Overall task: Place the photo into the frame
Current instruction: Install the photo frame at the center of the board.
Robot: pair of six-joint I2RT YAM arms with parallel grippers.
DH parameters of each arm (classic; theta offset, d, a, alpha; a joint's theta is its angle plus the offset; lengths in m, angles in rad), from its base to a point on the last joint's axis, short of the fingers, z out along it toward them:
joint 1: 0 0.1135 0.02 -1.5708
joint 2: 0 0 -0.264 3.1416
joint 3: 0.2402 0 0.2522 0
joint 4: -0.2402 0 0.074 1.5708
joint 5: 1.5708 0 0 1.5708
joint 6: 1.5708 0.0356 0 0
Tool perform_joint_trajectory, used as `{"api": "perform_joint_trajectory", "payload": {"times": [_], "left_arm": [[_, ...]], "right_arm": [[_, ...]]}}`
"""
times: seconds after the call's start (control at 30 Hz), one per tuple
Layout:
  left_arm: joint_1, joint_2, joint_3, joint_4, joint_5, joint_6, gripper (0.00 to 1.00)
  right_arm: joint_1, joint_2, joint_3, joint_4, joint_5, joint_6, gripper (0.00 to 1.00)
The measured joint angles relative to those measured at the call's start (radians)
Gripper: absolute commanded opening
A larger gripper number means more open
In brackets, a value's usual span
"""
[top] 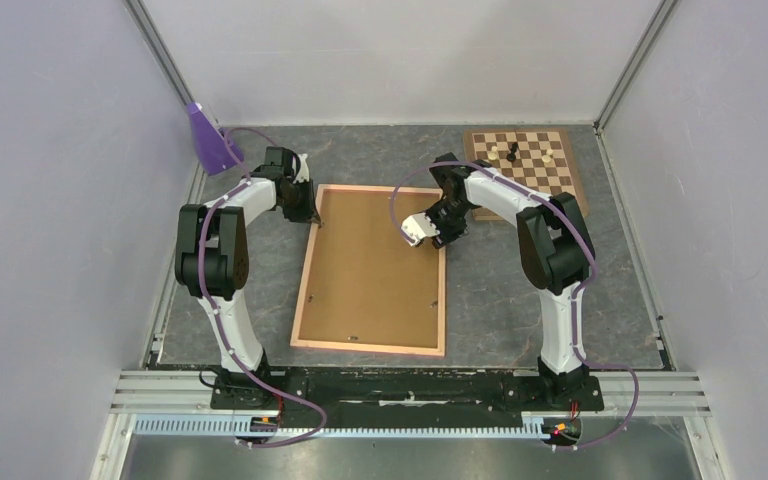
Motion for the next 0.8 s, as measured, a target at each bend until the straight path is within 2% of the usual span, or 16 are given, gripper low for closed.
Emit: {"api": "perform_joint_trajectory", "payload": {"times": [0.13,0.27,0.5,0.57,0.6,0.8], "left_arm": [[0.0,0.002,0.0,0.005,-0.003,0.0,0.02],[0.0,0.002,0.0,0.008,-0.004,0.0,0.02],[0.0,0.003,0.0,0.01,-0.003,0.0,0.02],[0.0,0.004,0.0,0.01,-0.003,0.0,0.02],[0.0,0.004,0.0,0.01,-0.003,0.0,0.02],[0.0,0.004,0.0,0.01,-0.003,-0.001,0.02]], "right_arm": [[-0.003,0.0,0.0,0.0,-0.009,0.0,0.27],[-0.006,0.0,0.0,-0.001,-0.02,-0.001,0.5],[-0.008,-0.025,-0.047,0.044,-0.031,0.025,0.62],[-0.01,-0.035,-0.064,0.058,-0.035,0.036,0.76],[-0.01,-0.039,-0.072,0.063,-0.038,0.04,0.79],[-0.01,-0.077,-0.126,0.098,-0.046,0.047,0.78]]}}
